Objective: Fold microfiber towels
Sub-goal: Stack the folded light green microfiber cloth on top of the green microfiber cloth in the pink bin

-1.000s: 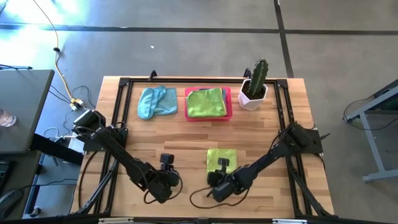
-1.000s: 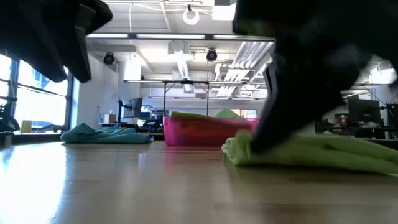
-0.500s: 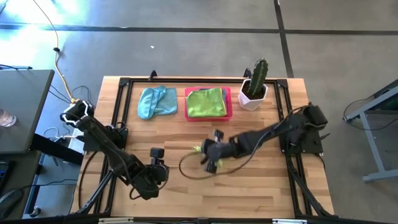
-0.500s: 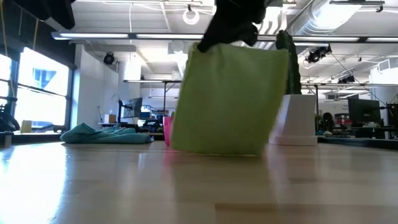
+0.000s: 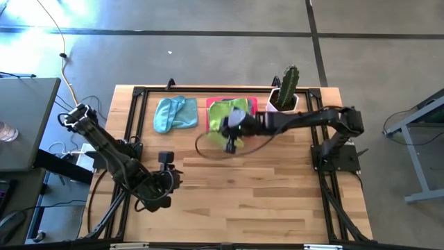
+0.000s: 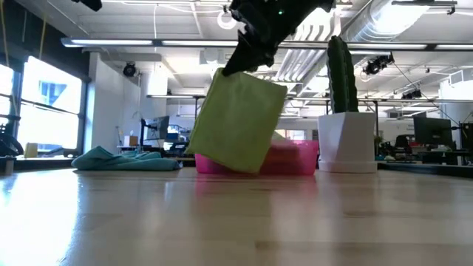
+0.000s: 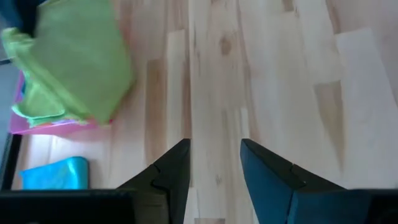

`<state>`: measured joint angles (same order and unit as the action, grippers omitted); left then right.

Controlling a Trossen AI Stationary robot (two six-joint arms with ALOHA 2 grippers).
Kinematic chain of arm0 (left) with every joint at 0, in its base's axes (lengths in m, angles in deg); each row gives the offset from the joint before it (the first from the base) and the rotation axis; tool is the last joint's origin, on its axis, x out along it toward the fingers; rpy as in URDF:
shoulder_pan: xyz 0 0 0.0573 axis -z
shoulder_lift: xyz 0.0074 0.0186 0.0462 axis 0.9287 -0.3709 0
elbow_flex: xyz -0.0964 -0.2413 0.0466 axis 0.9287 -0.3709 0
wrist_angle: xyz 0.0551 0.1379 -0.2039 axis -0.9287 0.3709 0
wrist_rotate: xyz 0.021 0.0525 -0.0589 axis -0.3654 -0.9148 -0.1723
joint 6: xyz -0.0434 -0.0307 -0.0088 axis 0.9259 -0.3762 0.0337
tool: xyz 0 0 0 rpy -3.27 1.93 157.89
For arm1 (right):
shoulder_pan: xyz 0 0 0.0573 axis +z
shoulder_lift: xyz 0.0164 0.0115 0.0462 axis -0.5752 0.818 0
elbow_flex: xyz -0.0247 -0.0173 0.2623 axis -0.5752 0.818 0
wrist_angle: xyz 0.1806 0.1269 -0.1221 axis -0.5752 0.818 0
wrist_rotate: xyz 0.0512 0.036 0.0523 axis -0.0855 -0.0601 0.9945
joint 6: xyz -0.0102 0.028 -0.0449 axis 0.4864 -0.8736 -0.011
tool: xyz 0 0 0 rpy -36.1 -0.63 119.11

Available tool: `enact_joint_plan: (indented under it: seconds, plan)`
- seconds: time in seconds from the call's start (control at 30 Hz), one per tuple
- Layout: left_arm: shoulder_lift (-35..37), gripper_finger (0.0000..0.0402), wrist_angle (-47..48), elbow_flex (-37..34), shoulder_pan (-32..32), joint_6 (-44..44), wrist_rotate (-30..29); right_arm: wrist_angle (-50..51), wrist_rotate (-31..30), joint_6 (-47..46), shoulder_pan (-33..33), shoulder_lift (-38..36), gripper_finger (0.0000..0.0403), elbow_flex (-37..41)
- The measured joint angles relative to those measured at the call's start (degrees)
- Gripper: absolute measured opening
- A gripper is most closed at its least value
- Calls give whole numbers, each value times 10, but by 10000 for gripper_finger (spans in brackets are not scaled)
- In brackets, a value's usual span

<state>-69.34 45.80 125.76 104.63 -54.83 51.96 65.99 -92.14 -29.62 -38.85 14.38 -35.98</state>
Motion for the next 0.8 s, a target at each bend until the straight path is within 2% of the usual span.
enact_joint_plan:
  seconds: [0.23,0.53,0.8]
  plan:
    - [14,131,23,0,0,3,-21,-110,59,24,-70,0,0,0]
    - [14,131,36,0,0,7,-24,-259,82,-66,-94,21,0,-1]
    - [14,131,40,0,0,14,-26,-366,21,-189,-94,72,0,-1]
